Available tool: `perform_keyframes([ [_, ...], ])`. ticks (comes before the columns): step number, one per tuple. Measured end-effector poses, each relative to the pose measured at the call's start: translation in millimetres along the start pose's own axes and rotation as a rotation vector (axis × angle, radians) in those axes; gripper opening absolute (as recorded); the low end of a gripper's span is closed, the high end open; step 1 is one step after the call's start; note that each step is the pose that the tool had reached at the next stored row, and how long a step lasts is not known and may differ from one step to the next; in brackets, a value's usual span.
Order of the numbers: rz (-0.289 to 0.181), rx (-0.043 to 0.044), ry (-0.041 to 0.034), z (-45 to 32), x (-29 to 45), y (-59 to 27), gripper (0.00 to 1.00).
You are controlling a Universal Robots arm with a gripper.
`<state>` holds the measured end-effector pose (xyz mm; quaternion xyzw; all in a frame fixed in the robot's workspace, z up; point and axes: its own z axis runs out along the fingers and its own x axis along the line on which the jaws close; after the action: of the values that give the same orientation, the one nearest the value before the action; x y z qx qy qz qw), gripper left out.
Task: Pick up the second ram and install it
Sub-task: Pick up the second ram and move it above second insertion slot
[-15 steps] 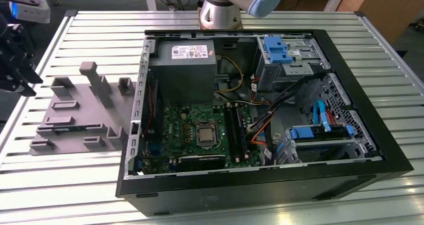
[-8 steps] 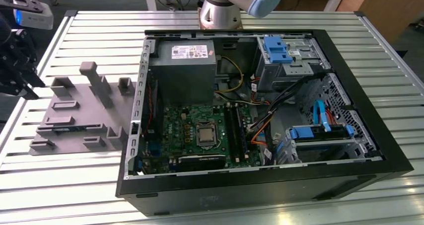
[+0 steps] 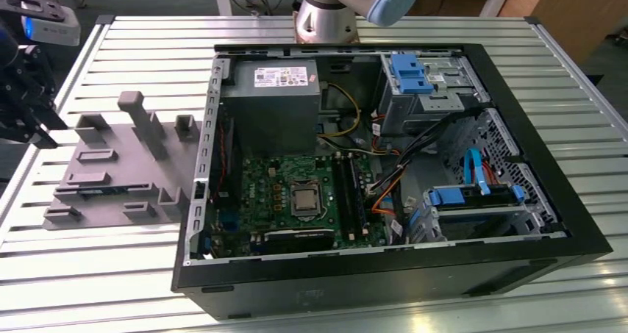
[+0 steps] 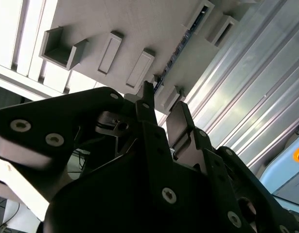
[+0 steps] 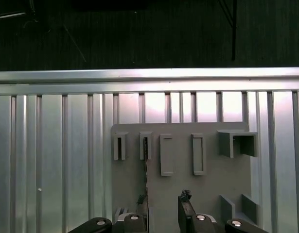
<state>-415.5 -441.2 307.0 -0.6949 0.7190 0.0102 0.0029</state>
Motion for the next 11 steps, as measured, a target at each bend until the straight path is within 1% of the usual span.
perform_keyframes([
  [11, 0.0, -0.0004, 0.0002, 1.0, 0.0, 0.0, 0.38],
])
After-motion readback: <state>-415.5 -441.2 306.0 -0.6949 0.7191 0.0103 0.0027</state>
